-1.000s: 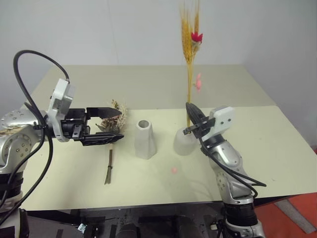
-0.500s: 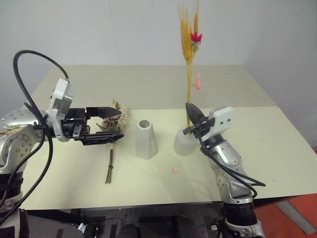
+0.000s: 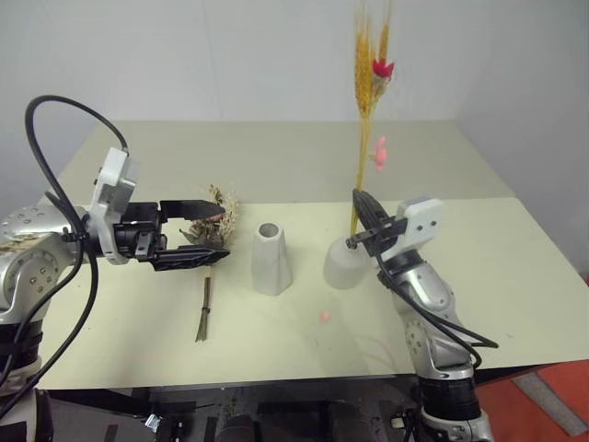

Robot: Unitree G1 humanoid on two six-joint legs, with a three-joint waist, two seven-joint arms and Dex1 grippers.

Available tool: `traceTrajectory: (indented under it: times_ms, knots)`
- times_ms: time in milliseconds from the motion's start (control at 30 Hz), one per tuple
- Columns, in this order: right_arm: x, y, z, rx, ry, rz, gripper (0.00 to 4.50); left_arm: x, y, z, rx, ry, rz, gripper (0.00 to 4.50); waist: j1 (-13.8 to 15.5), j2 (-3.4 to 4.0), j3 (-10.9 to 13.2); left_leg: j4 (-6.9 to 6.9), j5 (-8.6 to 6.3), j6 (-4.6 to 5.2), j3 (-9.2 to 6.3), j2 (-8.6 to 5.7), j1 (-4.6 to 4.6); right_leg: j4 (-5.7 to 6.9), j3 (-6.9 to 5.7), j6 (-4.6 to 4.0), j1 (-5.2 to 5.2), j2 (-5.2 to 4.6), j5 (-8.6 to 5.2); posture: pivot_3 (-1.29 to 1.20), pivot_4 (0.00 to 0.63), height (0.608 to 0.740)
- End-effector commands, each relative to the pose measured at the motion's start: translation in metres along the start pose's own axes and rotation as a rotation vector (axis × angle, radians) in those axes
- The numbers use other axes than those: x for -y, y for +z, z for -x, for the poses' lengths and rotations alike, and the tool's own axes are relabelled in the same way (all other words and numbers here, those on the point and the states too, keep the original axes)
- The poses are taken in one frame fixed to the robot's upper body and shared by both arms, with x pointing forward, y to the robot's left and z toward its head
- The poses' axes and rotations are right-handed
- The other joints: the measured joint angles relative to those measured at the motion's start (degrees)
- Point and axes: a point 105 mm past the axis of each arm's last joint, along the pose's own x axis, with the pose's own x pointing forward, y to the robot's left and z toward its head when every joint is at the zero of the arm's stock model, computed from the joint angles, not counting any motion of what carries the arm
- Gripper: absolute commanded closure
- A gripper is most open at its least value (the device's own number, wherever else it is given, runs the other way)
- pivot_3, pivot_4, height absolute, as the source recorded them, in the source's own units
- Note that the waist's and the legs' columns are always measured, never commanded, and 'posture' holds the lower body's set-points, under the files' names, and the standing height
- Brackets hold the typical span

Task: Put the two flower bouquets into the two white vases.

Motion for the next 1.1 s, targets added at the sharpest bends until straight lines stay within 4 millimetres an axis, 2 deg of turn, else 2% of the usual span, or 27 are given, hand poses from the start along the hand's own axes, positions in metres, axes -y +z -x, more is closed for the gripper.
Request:
traceTrajectory:
  times_ms: [33,267,567,800,1000,1100]
  knots:
    - [0.001,-0.001,0.004,-0.001,-0.004,0.006,4.46,0.002,0.011,0.006,0.004,0.013,-0.048,0.0,0.0,0.0,0.0,0.0,0.0,0.0,0.0,0.0,0.01,0.0,0.0,0.0,0.0,0.0,0.0,0.0,0.15,0.74]
    - [0.0,-0.001,0.009,-0.003,0.005,0.023,4.46,0.002,0.011,0.007,0.002,0.017,-0.048,0.0,0.0,0.0,0.0,0.0,0.0,0.0,0.0,0.0,0.01,-0.01,0.0,0.0,0.01,0.0,0.0,0.0,0.15,0.74]
    - [-0.007,0.018,0.003,0.062,0.029,0.043,4.46,0.002,0.011,0.007,0.0,0.02,-0.047,0.0,-0.01,0.0,0.0,0.0,0.0,0.0,0.0,0.0,0.01,0.0,0.0,0.0,0.01,0.0,0.0,0.0,0.15,0.74]
    - [-0.007,0.019,0.007,0.06,0.037,0.045,4.46,0.002,0.011,0.008,0.001,0.024,-0.047,0.0,-0.02,0.0,0.0,0.0,0.0,0.0,0.0,0.0,0.01,0.0,0.0,0.0,0.0,0.0,0.0,0.0,0.15,0.74]
    - [-0.01,0.028,0.006,0.081,0.052,0.036,4.46,0.002,0.01,0.009,0.0,0.03,-0.044,0.0,-0.04,0.0,0.0,0.0,0.0,0.0,0.0,0.0,0.01,0.0,0.0,0.0,0.0,0.0,0.0,0.0,0.15,0.74]
    - [-0.008,0.024,0.006,0.066,0.045,0.03,4.46,0.002,0.01,0.009,0.0,0.031,-0.044,0.0,-0.03,0.0,0.0,0.0,0.0,0.0,0.0,0.0,0.01,0.0,0.0,0.0,0.0,0.0,0.0,0.0,0.15,0.74]
